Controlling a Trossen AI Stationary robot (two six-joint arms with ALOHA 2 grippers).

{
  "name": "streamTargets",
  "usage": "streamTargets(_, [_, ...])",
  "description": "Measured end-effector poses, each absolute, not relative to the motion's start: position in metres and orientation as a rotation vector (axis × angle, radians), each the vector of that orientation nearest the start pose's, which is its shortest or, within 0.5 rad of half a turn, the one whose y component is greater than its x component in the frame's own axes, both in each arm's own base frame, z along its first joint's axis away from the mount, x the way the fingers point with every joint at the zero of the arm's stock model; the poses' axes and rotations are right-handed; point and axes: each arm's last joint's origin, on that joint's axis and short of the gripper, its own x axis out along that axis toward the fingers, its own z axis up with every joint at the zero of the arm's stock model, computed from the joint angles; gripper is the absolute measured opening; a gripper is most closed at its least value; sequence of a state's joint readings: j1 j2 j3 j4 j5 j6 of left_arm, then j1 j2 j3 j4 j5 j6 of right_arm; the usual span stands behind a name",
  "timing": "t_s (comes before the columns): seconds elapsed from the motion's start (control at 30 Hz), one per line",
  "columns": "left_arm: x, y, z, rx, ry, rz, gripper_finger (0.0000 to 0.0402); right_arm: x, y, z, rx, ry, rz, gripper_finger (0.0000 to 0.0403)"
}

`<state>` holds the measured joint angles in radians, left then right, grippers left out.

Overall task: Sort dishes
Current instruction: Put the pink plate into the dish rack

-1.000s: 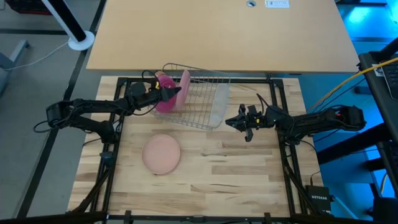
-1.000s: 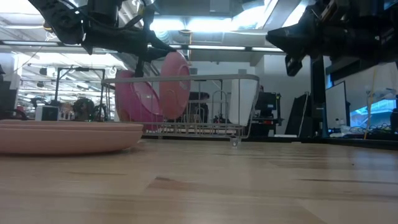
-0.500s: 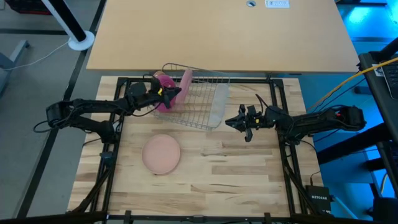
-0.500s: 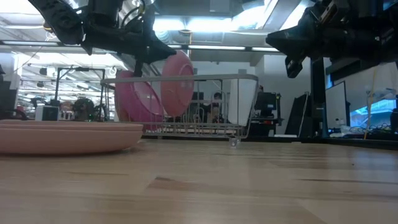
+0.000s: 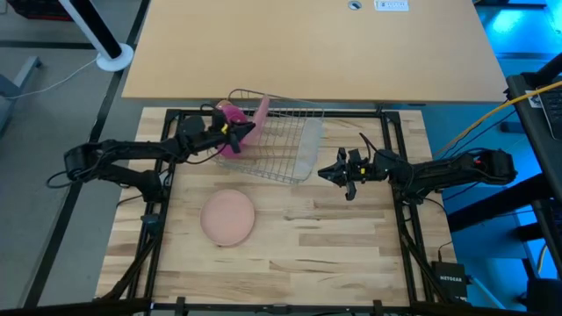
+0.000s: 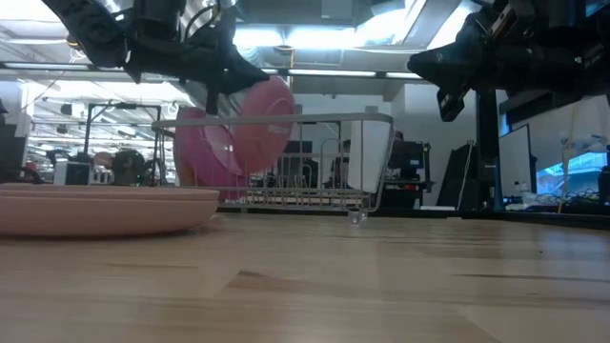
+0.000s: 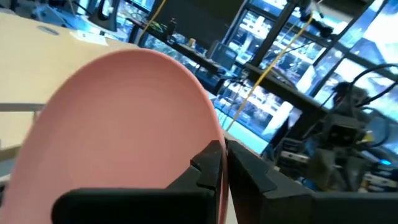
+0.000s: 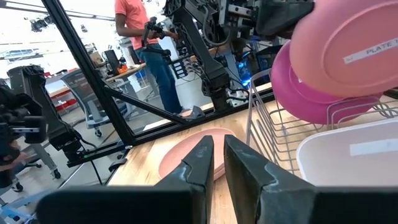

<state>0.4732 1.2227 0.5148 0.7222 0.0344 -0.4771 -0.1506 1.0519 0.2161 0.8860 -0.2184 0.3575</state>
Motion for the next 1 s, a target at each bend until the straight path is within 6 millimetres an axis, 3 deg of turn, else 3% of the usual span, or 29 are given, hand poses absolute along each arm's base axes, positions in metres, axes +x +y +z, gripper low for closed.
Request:
streamTargets(0.67, [0.213,0.094,0.265,-0.573,-0.198,0.229,0.0003,0.192,-0.023,0.197,0.347,-0.045,0.070,0.0044])
streamTargets(1.0, [0.215,0.066,0.292,-0.670,-0.385,-0.111,0.0002,0.191,-0.026,0.212,0.387,-0.220,-0.014,0.0044])
